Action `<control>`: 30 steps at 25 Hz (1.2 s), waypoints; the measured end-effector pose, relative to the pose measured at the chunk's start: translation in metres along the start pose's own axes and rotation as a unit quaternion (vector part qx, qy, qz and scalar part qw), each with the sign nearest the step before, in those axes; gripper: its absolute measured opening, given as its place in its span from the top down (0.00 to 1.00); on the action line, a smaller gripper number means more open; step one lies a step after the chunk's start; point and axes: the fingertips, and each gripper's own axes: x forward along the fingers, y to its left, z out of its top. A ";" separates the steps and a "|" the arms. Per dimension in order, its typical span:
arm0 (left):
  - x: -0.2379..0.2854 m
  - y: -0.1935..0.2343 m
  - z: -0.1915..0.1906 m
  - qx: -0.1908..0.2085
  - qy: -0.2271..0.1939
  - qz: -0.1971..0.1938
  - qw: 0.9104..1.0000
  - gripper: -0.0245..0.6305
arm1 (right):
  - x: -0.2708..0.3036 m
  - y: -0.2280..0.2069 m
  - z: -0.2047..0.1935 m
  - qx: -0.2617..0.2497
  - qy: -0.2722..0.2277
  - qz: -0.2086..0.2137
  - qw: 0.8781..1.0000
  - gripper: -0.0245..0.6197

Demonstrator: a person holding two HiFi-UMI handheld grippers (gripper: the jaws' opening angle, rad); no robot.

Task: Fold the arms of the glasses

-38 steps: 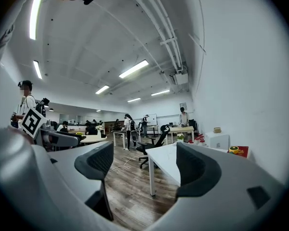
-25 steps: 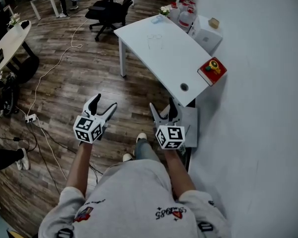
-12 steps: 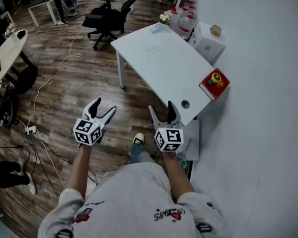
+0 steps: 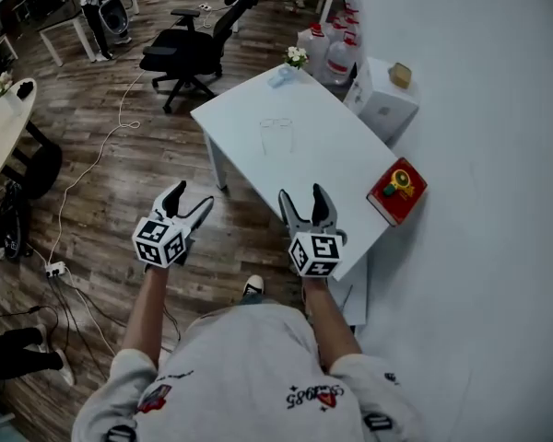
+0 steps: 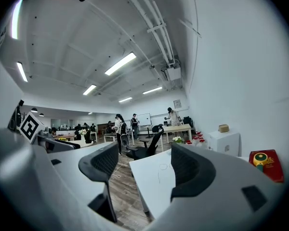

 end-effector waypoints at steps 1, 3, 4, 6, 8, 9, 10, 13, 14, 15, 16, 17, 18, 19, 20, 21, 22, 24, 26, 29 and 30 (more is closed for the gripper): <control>0.012 0.004 0.001 -0.002 0.004 -0.003 1.000 0.44 | 0.011 -0.006 0.001 -0.001 0.001 0.000 1.000 0.46; 0.032 0.012 0.001 -0.006 0.010 -0.008 1.000 0.44 | 0.030 -0.017 0.002 -0.003 0.006 0.001 1.000 0.46; 0.041 0.014 0.000 -0.008 0.012 -0.011 1.000 0.44 | 0.038 -0.022 0.001 -0.004 0.008 0.000 1.000 0.46; 0.059 0.018 0.000 -0.011 0.016 -0.018 1.000 0.44 | 0.051 -0.032 0.000 -0.003 0.012 -0.002 1.000 0.46; 0.078 0.024 -0.001 -0.012 0.023 -0.026 0.999 0.44 | 0.063 -0.042 -0.002 0.000 0.014 -0.008 1.000 0.47; 0.088 0.027 -0.001 -0.013 0.026 -0.029 0.999 0.44 | 0.068 -0.048 -0.003 0.002 0.016 -0.012 1.000 0.47; 0.099 0.030 0.000 -0.014 0.029 -0.033 0.999 0.44 | 0.073 -0.053 -0.005 0.003 0.017 -0.016 1.000 0.47; 0.137 0.040 0.000 -0.013 0.037 -0.049 0.998 0.45 | 0.089 -0.074 -0.011 0.006 0.023 -0.031 0.999 0.48; 0.151 0.044 0.001 -0.012 0.040 -0.056 0.998 0.45 | 0.095 -0.083 -0.013 0.007 0.025 -0.039 0.999 0.48; 0.166 0.048 0.003 -0.011 0.042 -0.064 0.997 0.45 | 0.103 -0.091 -0.015 0.007 0.028 -0.047 0.998 0.48; 0.182 0.053 0.006 -0.010 0.044 -0.072 0.996 0.45 | 0.111 -0.100 -0.017 0.008 0.031 -0.056 0.998 0.48; 0.198 0.058 0.009 -0.008 0.047 -0.081 0.996 0.45 | 0.121 -0.108 -0.017 0.009 0.033 -0.064 0.997 0.48; 0.215 0.063 0.012 -0.004 0.050 -0.091 0.995 0.45 | 0.132 -0.116 -0.017 0.009 0.034 -0.071 0.997 0.48; 0.233 0.068 0.015 -0.001 0.053 -0.102 0.993 0.45 | 0.142 -0.124 -0.016 0.009 0.033 -0.080 0.996 0.48; 0.252 0.074 0.018 0.002 0.055 -0.114 0.992 0.45 | 0.153 -0.133 -0.016 0.009 0.032 -0.090 0.995 0.48; 0.271 0.079 0.021 0.004 0.058 -0.126 0.990 0.45 | 0.163 -0.143 -0.015 0.010 0.031 -0.103 0.994 0.48; 0.291 0.084 0.024 0.004 0.062 -0.139 0.988 0.45 | 0.173 -0.152 -0.015 0.012 0.031 -0.117 0.993 0.49; 0.329 0.097 0.030 0.006 0.071 -0.166 0.984 0.45 | 0.197 -0.169 -0.014 0.015 0.033 -0.144 0.989 0.49; 0.367 0.110 0.039 0.010 0.082 -0.192 0.978 0.45 | 0.224 -0.184 -0.009 0.018 0.032 -0.170 0.985 0.49; 0.417 0.127 0.056 0.020 0.097 -0.231 0.968 0.45 | 0.264 -0.200 0.003 0.022 0.026 -0.203 0.978 0.49; 0.431 0.131 0.059 0.026 0.102 -0.244 0.964 0.45 | 0.275 -0.204 0.005 0.025 0.025 -0.215 0.976 0.49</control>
